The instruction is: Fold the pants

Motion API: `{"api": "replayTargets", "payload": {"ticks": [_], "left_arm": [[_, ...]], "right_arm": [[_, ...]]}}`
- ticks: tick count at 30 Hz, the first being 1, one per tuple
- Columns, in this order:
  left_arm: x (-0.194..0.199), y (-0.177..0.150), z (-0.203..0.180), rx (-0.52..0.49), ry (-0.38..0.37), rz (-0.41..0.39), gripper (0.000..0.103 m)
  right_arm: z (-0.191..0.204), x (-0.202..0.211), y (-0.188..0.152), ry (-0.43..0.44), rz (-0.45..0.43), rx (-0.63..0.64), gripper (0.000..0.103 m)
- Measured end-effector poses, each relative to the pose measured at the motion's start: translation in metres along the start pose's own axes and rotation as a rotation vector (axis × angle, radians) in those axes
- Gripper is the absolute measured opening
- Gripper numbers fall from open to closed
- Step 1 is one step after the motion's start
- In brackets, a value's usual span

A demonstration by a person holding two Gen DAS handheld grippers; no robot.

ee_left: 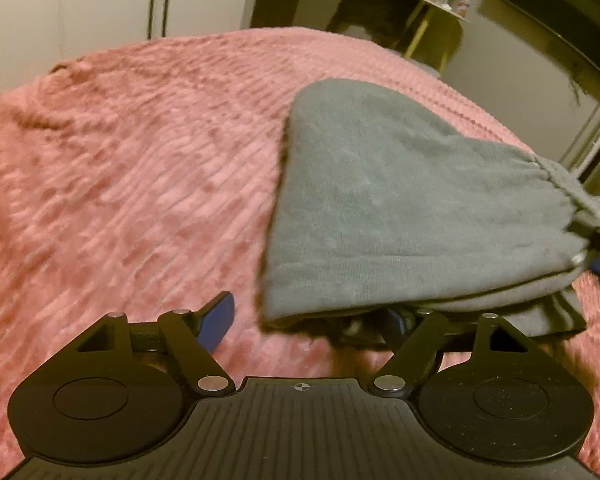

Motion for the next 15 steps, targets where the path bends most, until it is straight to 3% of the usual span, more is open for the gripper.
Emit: {"api": "replayTargets", "payload": {"ticks": [3,6,9,13,15], "left_arm": [[0.000,0.000,0.010,0.065,-0.018,0.010,0.082],[-0.001,-0.001,0.008,0.044,0.000,0.024,0.089],[-0.001,-0.001,0.009,0.039,0.016,0.029,0.093],[0.001,-0.004,0.013,0.064,0.008,0.046,0.095],[0.002,-0.005,0.012,0.057,0.013,0.054,0.096]], "right_arm": [[-0.007,0.006,-0.001,-0.025,-0.035,0.019,0.017],[-0.026,-0.021,-0.016,-0.132,0.039,0.079,0.018],[-0.028,-0.022,-0.022,-0.102,0.008,0.142,0.021],[-0.028,-0.006,-0.022,-0.114,0.030,0.135,0.029],[-0.024,0.006,-0.024,-0.176,0.009,0.221,0.045]]}}
Point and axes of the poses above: each gripper's, at about its wrist camera, not at the fingertips, and x roughly against the way its jaws point, z to its left, y to its top, the point moved 5 cm from there along -x, roughly the way its jaws point, and after that the axes turned 9 degrees about -y, right-handed, at the moved point
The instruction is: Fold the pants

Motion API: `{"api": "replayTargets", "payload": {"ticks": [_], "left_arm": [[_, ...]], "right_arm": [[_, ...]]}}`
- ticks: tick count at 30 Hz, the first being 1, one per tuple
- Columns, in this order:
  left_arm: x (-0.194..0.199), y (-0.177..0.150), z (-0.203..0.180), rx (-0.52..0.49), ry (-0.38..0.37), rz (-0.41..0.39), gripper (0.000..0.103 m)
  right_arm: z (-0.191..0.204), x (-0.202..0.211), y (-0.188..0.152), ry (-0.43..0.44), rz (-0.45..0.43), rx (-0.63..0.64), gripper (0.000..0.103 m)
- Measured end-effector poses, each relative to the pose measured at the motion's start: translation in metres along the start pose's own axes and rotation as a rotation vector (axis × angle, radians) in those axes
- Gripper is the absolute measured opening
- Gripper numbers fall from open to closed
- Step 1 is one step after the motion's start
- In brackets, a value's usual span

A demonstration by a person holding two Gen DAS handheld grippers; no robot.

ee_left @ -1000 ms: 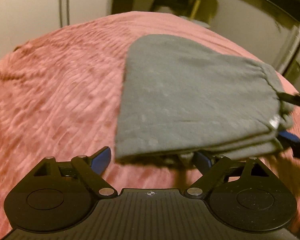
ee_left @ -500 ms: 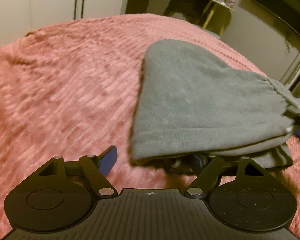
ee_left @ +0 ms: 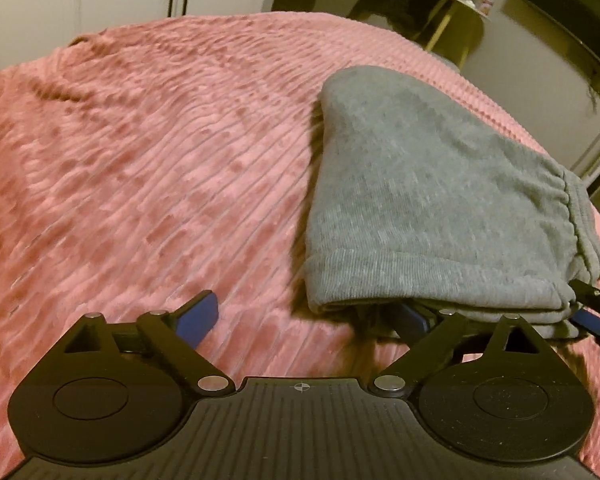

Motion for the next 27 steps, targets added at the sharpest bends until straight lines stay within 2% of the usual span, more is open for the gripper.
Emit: {"api": "replayTargets", "payload": {"ticks": [2,4,5,6,7,8,10,13,15,18,22,27], "left_arm": [[0.002,-0.002,-0.002,-0.013,0.005,0.013,0.097],[0.006,-0.006,-0.005,-0.021,0.007,0.033,0.098],[0.008,-0.007,-0.007,-0.026,0.008,0.046,0.098],[0.009,-0.010,-0.009,-0.033,0.009,0.059,0.099],[0.012,-0.012,-0.012,-0.046,0.007,0.068,0.099],[0.015,-0.014,-0.016,-0.061,0.001,0.077,0.100],[0.021,-0.016,-0.023,-0.091,-0.002,0.074,0.101],[0.033,-0.019,-0.034,-0.134,0.013,0.041,0.102],[0.038,-0.021,-0.040,-0.150,0.024,0.036,0.102],[0.045,-0.026,-0.049,-0.180,0.028,0.029,0.102],[0.053,-0.031,-0.057,-0.178,0.017,0.024,0.102],[0.050,-0.040,-0.068,-0.266,0.042,0.024,0.102]], "right_arm": [[0.008,0.017,-0.004,-0.120,-0.064,0.142,0.061],[0.010,0.028,-0.010,-0.281,-0.081,0.253,0.061],[0.010,0.033,-0.015,-0.310,-0.084,0.296,0.061],[0.009,0.040,-0.021,-0.293,-0.085,0.323,0.062],[0.010,0.048,-0.028,-0.271,-0.083,0.344,0.068],[0.010,0.055,-0.035,-0.261,-0.078,0.365,0.081],[0.013,0.068,-0.051,-0.252,-0.075,0.416,0.099],[0.026,0.085,-0.070,-0.226,-0.101,0.498,0.099],[0.035,0.092,-0.079,-0.205,-0.088,0.529,0.099],[0.044,0.093,-0.085,-0.163,-0.093,0.566,0.099],[0.047,0.087,-0.086,-0.197,-0.096,0.570,0.099],[0.045,0.090,-0.087,-0.252,-0.160,0.591,0.099]]}}
Point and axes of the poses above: each gripper's, at about its wrist camera, not at the fingertips, and x roughly against the way its jaws point, z to its left, y to its top, the point moved 5 cm from there along -x, roughly the way its jaws point, and after that the axes turned 9 degrees about -y, right-handed, at the moved point
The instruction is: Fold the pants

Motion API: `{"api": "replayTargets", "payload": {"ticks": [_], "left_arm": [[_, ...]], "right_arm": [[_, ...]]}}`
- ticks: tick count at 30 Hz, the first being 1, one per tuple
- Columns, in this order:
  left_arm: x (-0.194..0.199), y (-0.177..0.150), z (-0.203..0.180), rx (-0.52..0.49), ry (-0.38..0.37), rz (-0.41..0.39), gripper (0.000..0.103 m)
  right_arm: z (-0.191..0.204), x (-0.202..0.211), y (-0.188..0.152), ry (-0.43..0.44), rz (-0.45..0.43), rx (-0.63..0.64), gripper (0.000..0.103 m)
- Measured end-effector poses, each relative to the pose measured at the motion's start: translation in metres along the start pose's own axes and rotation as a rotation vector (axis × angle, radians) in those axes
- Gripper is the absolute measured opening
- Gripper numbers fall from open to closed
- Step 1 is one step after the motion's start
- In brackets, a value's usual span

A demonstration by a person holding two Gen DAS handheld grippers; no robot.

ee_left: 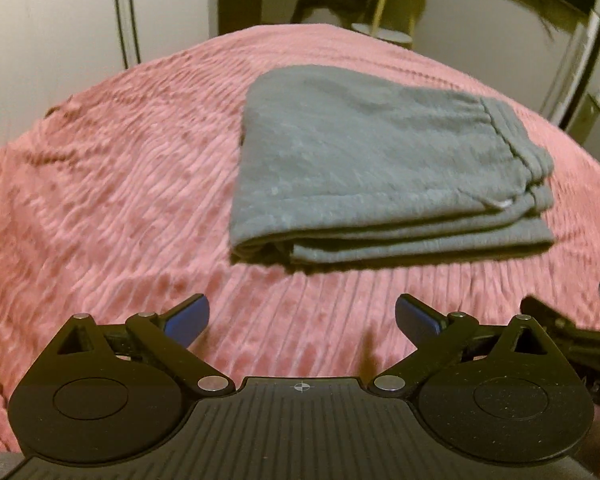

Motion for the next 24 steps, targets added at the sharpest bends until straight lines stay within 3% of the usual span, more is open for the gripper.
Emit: {"api": "replayTargets", "payload": {"ticks": [5,12,24], "left_arm": [[-0.009,-0.006,-0.008,-0.059,0.021,0.035,0.102],[-0.016,-0.006,0.000,-0.023,0.023,0.058,0.102],[-0.016,-0.007,-0.002,-0.043,0.032,0.067,0.102]], "right_arm": [[-0.001,0.001,0.000,-0.005,-0.031,-0.004,0.099],[-0.004,-0.005,-0.002,0.004,-0.016,-0.031,0.099],[-0.004,-0.001,-0.003,0.019,-0.027,-0.044,0.099]]}}
Point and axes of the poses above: each gripper's, at about its wrist camera, not at the fingertips, and x roughly against the way its jaws point, z to its left, y to its top, the point moved 5 cm from there along -x, roughly the way its jaws point, and after that the axes turned 9 degrees about -y, right-handed, at the moved point
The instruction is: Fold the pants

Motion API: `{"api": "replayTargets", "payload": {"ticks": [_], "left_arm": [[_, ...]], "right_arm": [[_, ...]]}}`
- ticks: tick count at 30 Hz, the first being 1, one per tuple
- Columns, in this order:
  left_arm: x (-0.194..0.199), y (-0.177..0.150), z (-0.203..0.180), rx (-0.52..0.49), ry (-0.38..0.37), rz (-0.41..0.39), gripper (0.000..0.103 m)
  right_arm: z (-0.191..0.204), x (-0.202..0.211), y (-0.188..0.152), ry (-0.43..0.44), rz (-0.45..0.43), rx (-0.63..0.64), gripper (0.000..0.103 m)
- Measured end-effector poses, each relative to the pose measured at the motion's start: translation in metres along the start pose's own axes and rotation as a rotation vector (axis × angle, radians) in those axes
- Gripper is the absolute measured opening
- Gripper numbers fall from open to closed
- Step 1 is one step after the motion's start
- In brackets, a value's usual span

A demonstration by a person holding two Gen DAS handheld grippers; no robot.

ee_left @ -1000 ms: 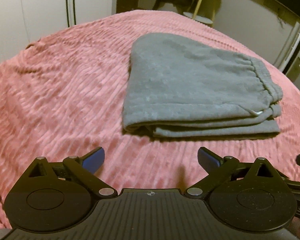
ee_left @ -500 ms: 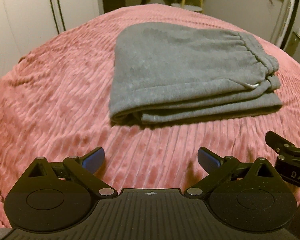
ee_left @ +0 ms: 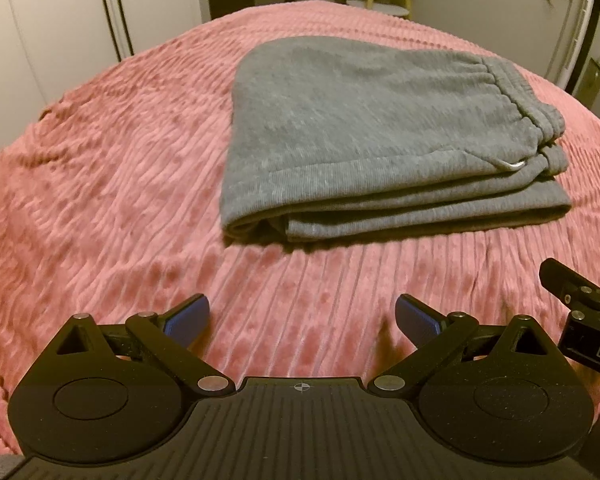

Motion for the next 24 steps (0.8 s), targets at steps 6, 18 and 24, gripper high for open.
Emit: {"api": "replayTargets", "payload": {"ticks": [6,18,24], "left_arm": [[0.0001,-0.0001,-0.0003,-0.001,-0.002,0.003,0.102],[-0.0012,-0.0015,-0.0009,-0.002,-0.006,0.012,0.102],[-0.0020,-0.0018,-0.0006,-0.002,-0.007,0.015,0.102]], "right_arm": [[-0.0012,-0.0001,-0.0006,0.001,0.005,-0.012,0.099],[-0.0029,0.0002,-0.0009,0.006,0.006,-0.029,0.099],[-0.0029,0.0003,-0.0011,0.007,0.006,-0.030,0.099]]}}
Point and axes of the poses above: each gripper's, at about its wrist camera, not at the fingertips, and x roughly against the way its jaws point, z to its left, y to its top, the point moved 5 cm from there along -x, roughly the way its jaws point, and after that the axes turned 9 degrees about -y, right-handed, at the moved point
